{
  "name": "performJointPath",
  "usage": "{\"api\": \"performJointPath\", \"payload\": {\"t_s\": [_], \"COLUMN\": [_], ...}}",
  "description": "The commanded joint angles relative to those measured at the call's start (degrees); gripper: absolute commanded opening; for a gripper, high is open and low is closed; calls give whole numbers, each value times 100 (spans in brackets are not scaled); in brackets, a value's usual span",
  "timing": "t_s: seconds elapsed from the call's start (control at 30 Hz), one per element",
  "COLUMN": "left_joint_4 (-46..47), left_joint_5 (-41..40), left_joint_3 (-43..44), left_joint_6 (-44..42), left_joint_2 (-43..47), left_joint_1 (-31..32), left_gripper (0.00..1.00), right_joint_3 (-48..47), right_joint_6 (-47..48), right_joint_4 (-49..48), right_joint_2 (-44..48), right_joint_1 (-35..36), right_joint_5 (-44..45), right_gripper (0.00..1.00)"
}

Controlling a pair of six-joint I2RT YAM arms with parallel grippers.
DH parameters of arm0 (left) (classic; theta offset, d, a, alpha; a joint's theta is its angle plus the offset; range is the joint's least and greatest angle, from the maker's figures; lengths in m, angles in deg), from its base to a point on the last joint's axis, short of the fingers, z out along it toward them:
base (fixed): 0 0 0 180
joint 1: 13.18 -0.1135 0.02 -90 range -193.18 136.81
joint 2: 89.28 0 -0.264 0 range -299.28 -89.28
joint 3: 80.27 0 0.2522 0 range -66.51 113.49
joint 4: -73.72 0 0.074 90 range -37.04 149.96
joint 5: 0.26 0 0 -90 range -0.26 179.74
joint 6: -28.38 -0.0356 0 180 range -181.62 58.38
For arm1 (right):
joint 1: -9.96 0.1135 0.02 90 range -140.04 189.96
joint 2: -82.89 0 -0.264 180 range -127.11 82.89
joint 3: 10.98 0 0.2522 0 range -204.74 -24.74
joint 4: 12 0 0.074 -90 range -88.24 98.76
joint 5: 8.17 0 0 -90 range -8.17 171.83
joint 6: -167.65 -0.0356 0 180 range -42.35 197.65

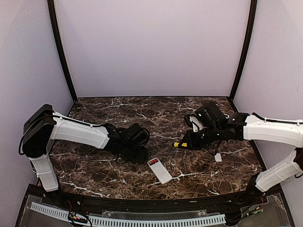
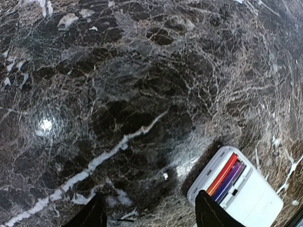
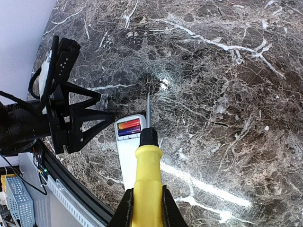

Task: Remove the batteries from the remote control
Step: Adjust the remote control without the battery cover at the center of the board.

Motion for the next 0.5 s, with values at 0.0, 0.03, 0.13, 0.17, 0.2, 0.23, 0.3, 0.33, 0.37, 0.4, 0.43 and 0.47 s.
{"api": "performJointPath", "payload": {"t_s": [0.0,0.03,0.13,0.17,0.2,0.23,0.3,0.33,0.37,0.4,0.43,0.47], "left_joint_4": [499,515,427,361,338,358,603,736,1049,1285,1363,1482], "left_joint_5": [288,336,475,522,634,755,1138,1412,1557,1778,1855,1962], "left_joint_3": [-155,-154,-125,-117,-115,-125,-257,-411,-497,-643,-730,-762], "left_joint_6": [342,361,443,482,599,661,931,1182,1295,1523,1719,1783], "left_joint_2": [-15,23,156,229,269,347,472,504,549,552,556,551], "left_joint_1": [-160,-167,-183,-184,-184,-184,-183,-177,-176,-182,-183,-179], "left_gripper": [62,61,61,61,61,61,61,61,61,61,61,61], "right_joint_3": [-55,-27,156,214,267,301,377,415,454,486,521,549], "right_joint_6": [113,130,111,87,71,15,-80,-120,-149,-179,-187,-201], "right_joint_4": [-47,-42,-134,-163,-173,-165,-145,-149,-162,-172,-189,-199], "right_joint_2": [-12,27,159,179,181,173,164,182,216,265,321,371], "right_joint_1": [-30,-28,0,0,0,1,1,7,9,9,17,18], "right_joint_5": [-118,-126,-180,-203,-236,-244,-259,-268,-267,-244,-219,-185], "right_gripper": [0,0,0,0,0,0,0,0,0,0,0,0]}}
